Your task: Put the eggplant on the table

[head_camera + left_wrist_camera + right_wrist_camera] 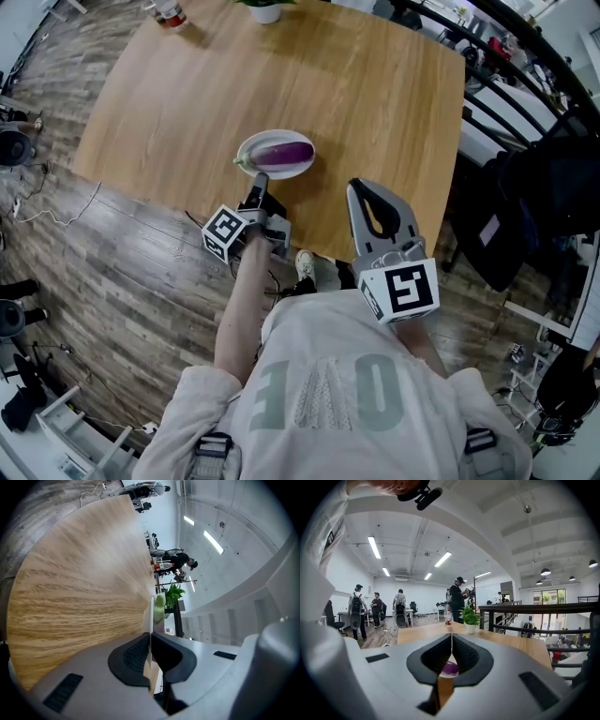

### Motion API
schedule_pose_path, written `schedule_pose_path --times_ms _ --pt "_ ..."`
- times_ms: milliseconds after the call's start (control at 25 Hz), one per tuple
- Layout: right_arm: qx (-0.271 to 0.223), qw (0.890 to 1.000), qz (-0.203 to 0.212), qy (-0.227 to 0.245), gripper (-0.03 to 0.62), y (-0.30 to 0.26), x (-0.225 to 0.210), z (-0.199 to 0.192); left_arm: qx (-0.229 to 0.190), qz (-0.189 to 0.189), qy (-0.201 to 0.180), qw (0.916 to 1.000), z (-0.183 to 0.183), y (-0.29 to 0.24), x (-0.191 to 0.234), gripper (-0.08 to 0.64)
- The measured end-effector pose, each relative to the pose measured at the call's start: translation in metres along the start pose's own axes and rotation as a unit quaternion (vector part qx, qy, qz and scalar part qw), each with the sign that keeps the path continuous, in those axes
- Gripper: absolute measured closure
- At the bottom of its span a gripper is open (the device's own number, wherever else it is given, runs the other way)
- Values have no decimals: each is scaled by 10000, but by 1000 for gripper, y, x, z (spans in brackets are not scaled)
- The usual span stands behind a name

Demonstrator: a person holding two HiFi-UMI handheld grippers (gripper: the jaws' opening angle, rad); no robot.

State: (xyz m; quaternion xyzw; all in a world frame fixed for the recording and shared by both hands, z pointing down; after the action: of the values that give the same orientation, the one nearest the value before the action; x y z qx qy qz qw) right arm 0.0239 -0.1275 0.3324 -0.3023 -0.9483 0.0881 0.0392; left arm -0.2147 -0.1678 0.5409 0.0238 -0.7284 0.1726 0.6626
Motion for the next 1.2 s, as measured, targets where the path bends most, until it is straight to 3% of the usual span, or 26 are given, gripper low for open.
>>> schedule_pose_path --times_ms 240,400,640,920,1200 --pt "-2 9999 140 53 572 0 6 3 13 68 52 10000 0 -3 6 541" --pt "13 9997 227 93 572 -2 12 6 -13 121 286 9995 -1 -4 14 541" --pt "40 9991 312 266 572 0 19 9 17 277 233 9993 -2 -6 19 541" --pt "21 9993 275 264 572 3 21 6 13 356 220 9991 -1 -11 19 541" --pt "-7 9995 203 232 572 4 19 6 -74 664 369 9971 3 -16 22 541"
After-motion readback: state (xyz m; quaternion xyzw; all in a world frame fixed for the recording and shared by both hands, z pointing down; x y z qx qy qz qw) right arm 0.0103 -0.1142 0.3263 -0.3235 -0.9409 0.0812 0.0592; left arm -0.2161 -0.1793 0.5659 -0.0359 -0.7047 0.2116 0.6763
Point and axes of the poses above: the fingertips, and each gripper's own axes: y backward along the fingers, x to its left, z out of its top, the point moved 8 cm from there along y, backward along the fingers, and after that the axes turned 1 degree about y, right-handed, at the moved point
